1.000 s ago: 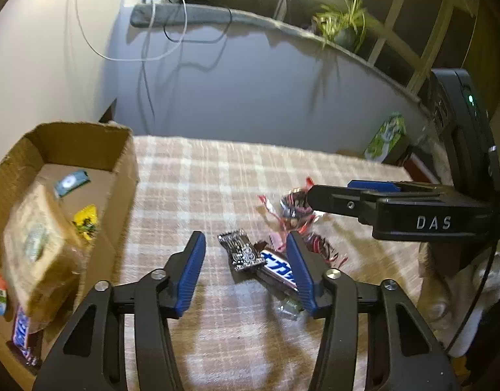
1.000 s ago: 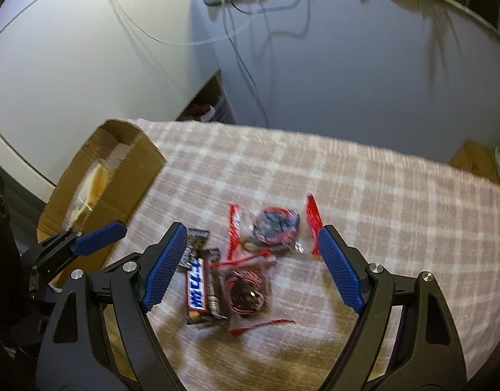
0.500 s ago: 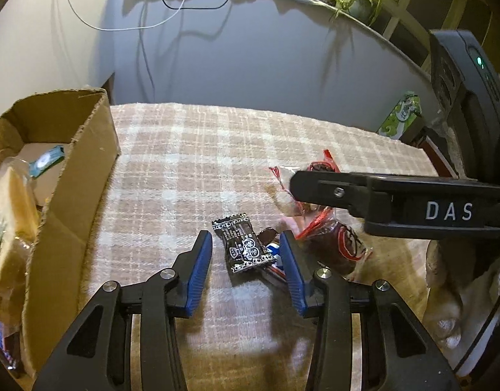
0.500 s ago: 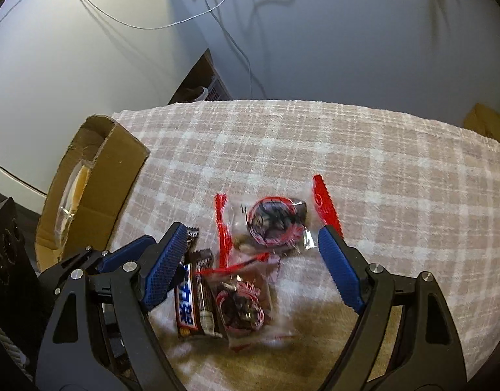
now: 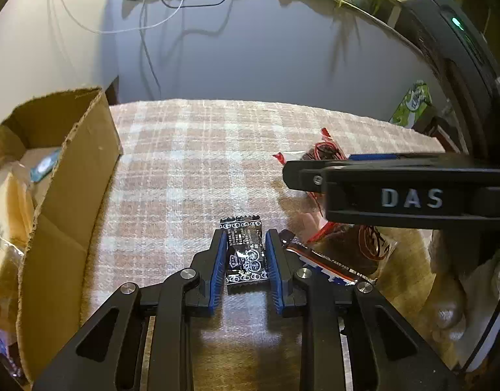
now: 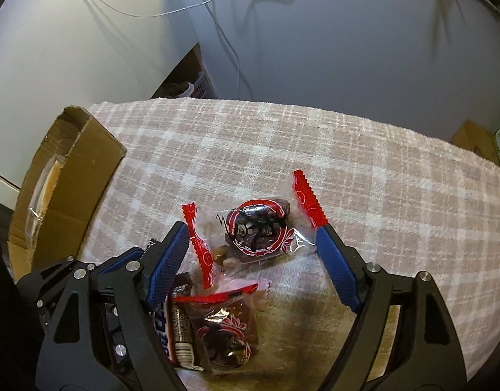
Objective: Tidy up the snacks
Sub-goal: 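Grasp the black printed packet with left tool while right tool grasps red-wrapped candy bag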
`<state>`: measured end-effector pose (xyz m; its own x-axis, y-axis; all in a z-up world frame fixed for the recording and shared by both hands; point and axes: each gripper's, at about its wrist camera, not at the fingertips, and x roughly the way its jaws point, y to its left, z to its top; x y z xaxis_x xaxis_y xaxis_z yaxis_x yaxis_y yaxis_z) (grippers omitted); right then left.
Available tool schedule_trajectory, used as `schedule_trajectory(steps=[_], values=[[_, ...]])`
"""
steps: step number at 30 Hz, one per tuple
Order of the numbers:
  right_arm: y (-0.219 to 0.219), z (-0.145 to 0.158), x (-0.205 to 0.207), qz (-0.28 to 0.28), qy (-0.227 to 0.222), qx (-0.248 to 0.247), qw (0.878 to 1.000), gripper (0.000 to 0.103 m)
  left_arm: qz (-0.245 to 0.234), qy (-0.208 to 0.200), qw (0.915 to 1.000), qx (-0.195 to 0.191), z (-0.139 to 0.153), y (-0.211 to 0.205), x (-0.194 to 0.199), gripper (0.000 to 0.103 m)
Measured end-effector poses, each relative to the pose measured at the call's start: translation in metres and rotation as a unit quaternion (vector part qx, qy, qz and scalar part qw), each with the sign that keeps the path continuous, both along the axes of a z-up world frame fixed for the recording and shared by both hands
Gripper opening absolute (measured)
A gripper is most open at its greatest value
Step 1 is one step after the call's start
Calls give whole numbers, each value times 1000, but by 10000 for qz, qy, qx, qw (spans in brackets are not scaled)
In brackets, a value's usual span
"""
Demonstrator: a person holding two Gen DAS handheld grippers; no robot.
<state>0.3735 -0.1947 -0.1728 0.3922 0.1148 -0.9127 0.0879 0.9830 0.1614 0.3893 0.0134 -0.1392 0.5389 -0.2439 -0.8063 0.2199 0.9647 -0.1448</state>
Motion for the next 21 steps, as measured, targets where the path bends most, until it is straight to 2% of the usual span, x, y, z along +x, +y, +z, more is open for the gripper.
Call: schedule_trajectory(steps=[9, 11, 12, 16, 21], values=[[16, -8, 16, 284, 157, -339, 9989, 84, 12, -40, 10000, -51, -1, 4, -2, 22], [19, -9, 16, 310, 80, -594, 9977, 70, 3, -60, 10000, -30, -2, 4, -3, 22], [20, -8, 16, 300, 38, -698, 9971, 57, 4, -73, 10000, -20, -1, 3, -3, 22], [11, -2, 12, 254, -58, -461, 9986, 48, 18, -113, 9999, -20, 0, 4, -4, 21], [5, 6, 3, 217, -185, -358, 9990, 44, 41, -172, 9998, -66, 3, 6, -8, 21]])
